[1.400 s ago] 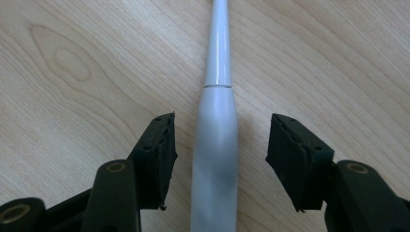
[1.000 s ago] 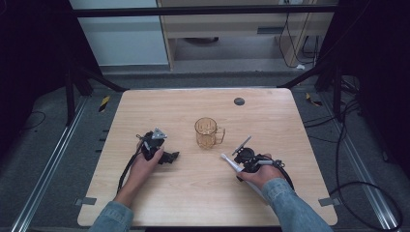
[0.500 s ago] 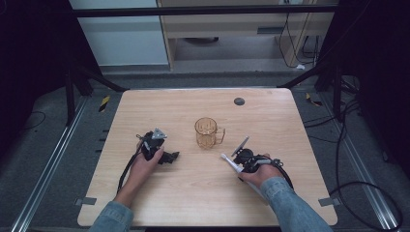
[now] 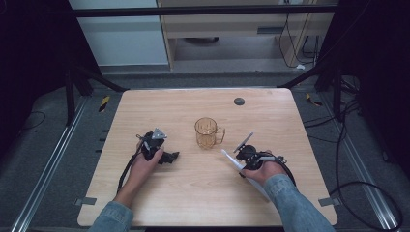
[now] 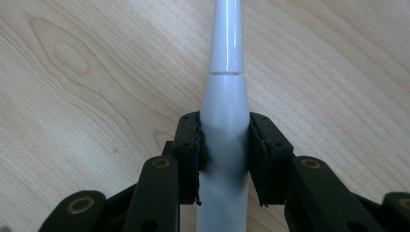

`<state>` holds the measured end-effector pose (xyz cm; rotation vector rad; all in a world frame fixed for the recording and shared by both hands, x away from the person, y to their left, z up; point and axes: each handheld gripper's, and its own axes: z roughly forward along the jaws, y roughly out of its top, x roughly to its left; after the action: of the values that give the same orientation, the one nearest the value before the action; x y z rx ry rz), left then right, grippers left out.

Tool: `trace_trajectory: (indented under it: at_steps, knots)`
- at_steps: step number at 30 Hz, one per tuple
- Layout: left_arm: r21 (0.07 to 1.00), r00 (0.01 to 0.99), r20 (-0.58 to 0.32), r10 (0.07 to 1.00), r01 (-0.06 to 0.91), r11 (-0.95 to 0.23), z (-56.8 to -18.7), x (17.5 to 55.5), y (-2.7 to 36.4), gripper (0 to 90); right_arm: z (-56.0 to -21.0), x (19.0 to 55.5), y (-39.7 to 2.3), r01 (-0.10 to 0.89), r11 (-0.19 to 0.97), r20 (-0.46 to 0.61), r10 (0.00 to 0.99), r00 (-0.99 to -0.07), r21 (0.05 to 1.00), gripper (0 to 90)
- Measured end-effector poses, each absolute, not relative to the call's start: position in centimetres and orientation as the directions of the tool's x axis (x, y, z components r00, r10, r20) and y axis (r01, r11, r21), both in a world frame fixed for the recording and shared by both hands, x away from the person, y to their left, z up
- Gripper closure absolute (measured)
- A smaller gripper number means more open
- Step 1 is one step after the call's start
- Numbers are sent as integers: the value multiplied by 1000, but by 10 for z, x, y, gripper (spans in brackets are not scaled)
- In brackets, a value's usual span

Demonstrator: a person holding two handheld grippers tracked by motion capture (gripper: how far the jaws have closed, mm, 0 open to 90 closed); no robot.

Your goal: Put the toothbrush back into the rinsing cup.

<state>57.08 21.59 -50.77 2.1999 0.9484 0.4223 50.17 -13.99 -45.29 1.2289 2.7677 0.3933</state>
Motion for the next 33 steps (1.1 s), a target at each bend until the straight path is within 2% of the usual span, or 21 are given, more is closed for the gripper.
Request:
trace_trajectory:
  at_steps: [10,18,33]
  knots:
    - [708,680,23,733,507,-493,-508,571,216,0,-417,509,-167,742,551,56,788,-613,382,670]
    - [708,680,23,733,507,-492,-508,571,216,0,-392,517,-184,731,499,31,816,-577,466,669]
    - [707,680,25,732,506,-494,-508,571,216,0,-382,545,-196,681,323,43,886,-462,657,669]
